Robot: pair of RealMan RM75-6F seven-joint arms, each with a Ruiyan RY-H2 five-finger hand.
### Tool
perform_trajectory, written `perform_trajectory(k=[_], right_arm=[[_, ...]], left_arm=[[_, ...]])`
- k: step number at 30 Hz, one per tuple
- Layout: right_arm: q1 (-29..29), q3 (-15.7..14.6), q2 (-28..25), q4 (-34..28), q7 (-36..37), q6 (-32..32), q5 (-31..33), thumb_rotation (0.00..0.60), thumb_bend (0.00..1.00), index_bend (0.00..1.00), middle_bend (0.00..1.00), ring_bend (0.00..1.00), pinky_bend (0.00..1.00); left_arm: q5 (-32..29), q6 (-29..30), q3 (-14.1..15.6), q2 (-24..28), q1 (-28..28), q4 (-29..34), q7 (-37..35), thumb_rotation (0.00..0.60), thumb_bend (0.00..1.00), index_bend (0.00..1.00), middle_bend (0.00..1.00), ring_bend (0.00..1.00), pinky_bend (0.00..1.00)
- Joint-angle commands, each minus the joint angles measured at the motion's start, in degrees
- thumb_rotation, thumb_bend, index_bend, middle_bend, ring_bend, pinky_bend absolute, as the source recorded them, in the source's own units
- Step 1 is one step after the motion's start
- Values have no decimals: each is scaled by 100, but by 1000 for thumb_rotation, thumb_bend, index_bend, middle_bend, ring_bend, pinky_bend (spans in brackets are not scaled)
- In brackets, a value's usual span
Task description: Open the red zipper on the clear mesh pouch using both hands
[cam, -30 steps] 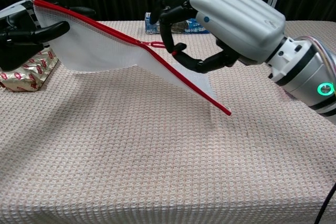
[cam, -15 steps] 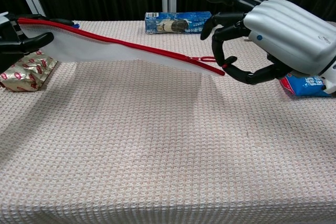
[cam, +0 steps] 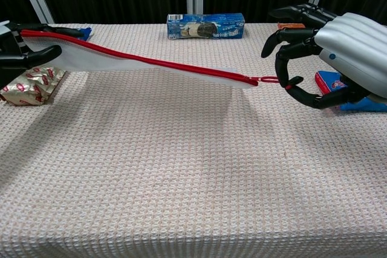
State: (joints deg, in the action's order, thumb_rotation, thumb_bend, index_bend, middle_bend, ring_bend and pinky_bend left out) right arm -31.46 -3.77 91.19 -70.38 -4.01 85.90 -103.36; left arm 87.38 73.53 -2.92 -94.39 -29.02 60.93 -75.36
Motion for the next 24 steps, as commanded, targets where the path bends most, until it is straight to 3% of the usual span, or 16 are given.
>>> perform_trajectory(k=[1,5,7,9,11,13,15,20,24], right_arm=[[16,-3,-16,-25,15,-40,-8,600,491,922,277,0,0],[-19,-113,-318,-447,127,-583,200,600,435,854,266,0,0],[-73,-157,-598,-852,148,-992,409,600,359,742,224,0,0],[-127,-170,-905,-1285,17,-1434,684,600,286,567,149,0,0],[-150,-144,-1152,-1650,-164,-1765,967,600,207,324,64,0,0],[-145,-104,-1358,-1942,-244,-1959,1199,600,172,130,16,0,0],[-128,-86,-1543,-2137,-210,-2070,1352,600,157,19,0,0,0],[49,8,-2029,-2399,89,-1959,1597,600,153,0,0,0,0],[379,177,-2253,-2371,362,-1426,1749,600,165,0,13,0,0]], left_arm=[[52,-2,17,6,-3,6,91,600,475,664,234,116,173],[232,-44,168,75,-25,-49,827,600,475,623,228,114,164],[367,-107,303,188,-45,12,1463,600,470,523,207,111,146],[475,-331,476,419,-90,203,2502,600,421,404,175,105,135],[357,-572,513,684,-85,585,3749,600,332,291,147,99,131],[101,-678,467,944,1,1120,4817,600,276,243,142,98,129],[-97,-691,449,1202,98,1614,5414,600,245,218,139,98,128],[-511,-390,413,1895,455,2523,6393,600,216,205,137,98,131],[-846,118,270,2168,811,2637,6955,600,203,205,138,98,133]])
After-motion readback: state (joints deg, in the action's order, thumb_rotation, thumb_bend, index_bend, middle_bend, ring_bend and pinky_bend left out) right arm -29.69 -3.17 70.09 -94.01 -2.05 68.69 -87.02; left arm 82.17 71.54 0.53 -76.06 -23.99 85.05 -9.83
